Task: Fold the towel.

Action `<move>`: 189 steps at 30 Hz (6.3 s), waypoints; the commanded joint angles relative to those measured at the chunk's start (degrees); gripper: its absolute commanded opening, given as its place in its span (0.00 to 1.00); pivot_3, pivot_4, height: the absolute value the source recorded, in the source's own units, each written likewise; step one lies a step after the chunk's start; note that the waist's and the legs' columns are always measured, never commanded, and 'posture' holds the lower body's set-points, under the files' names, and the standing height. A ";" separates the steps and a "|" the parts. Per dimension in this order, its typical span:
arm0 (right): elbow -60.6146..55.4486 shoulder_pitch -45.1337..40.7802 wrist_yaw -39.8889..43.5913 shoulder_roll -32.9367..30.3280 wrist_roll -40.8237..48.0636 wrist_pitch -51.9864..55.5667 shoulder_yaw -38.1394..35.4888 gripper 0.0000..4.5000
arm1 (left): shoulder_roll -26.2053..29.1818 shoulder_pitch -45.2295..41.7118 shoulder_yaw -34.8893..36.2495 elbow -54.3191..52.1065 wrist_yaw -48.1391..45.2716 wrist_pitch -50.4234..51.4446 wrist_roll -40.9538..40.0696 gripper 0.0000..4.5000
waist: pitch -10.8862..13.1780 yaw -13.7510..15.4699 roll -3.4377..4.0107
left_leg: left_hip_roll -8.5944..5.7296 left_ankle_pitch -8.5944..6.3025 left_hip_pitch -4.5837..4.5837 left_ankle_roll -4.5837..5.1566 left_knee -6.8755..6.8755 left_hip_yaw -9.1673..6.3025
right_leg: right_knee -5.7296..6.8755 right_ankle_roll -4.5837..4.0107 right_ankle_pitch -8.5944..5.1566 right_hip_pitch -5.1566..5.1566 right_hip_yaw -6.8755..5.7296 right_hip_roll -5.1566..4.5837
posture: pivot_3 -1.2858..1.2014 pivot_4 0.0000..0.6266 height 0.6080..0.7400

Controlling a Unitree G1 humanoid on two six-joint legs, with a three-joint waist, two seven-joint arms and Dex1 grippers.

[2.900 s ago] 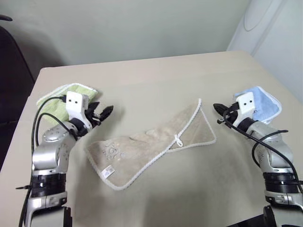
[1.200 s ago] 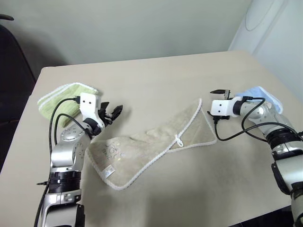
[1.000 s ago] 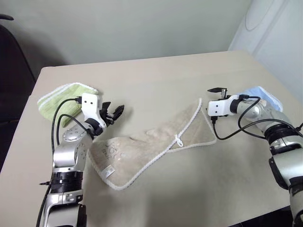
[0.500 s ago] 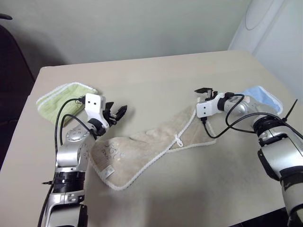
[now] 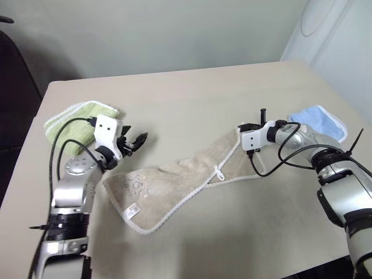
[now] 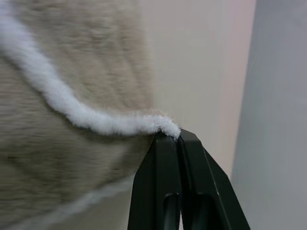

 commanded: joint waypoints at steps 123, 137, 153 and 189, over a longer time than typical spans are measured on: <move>-38.15 19.11 37.58 -17.66 36.49 43.21 -24.90 0.00 | 10.57 -4.24 9.03 11.58 -11.71 2.13 -9.92 0.01 | -0.53 0.24 0.60 | 0.65 -0.10 0.65 -0.34 0.17 0.17 | 0.33 -0.37 -0.07 0.34 -1.19 -0.06 | 0.52 0.24 1.00; 1.22 -18.81 14.00 -12.97 18.59 30.51 -15.15 0.00 | 5.71 -42.43 6.40 46.73 2.35 -12.15 -1.83 0.01 | -0.40 0.49 0.77 | 0.65 0.65 -0.79 -0.94 0.05 0.15 | 0.15 -0.45 0.47 -1.11 -1.28 -0.16 | 0.52 0.24 1.00; -34.29 14.33 47.14 -23.36 41.31 37.27 -26.19 0.00 | 14.16 -18.28 9.26 23.97 -21.06 -3.86 -10.09 0.01 | -0.42 -0.71 0.77 | 0.67 0.56 -1.43 -0.89 0.09 0.24 | -0.10 -0.45 0.46 -1.62 -1.24 -0.15 | 0.52 0.24 1.00; 0.55 -0.93 17.10 -8.48 16.78 28.13 -9.54 0.22 | 9.21 -12.05 -6.06 35.07 -7.70 -9.65 8.84 0.57 | -0.39 -0.73 0.53 | 0.67 0.36 -0.16 -0.82 -0.05 0.27 | -0.08 -0.61 0.69 -0.77 -1.26 -0.20 | 0.52 0.24 1.00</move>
